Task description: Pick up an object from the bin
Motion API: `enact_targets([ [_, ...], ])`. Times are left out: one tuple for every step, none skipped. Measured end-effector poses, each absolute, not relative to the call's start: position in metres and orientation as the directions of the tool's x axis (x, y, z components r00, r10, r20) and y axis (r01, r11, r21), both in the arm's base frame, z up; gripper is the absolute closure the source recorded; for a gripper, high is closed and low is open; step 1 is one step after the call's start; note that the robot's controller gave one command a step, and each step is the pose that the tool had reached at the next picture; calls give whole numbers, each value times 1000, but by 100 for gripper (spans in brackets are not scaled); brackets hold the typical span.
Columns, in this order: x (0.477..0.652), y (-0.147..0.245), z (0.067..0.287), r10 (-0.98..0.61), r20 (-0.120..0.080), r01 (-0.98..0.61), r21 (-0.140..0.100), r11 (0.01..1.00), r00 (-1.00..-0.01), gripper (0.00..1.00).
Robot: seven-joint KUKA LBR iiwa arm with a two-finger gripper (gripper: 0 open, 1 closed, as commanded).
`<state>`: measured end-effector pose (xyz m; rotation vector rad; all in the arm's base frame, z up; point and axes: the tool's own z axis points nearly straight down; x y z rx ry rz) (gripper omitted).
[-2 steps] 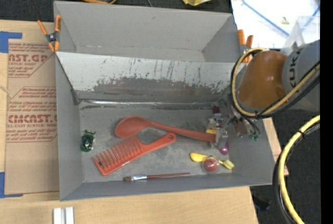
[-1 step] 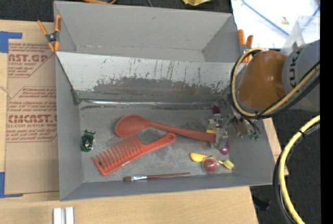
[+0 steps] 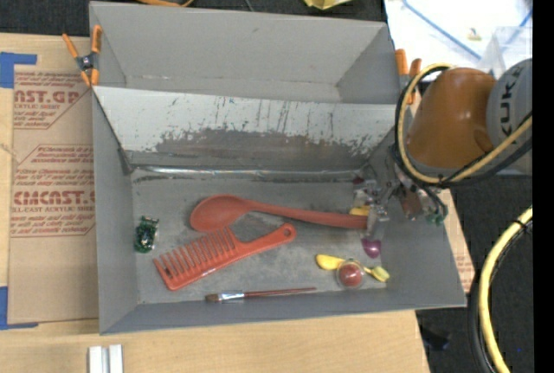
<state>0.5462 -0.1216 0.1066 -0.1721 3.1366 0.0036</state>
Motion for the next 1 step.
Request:
enact_targets([
  [546, -121, 154, -110, 1, -110, 3, 994, -994, 100],
])
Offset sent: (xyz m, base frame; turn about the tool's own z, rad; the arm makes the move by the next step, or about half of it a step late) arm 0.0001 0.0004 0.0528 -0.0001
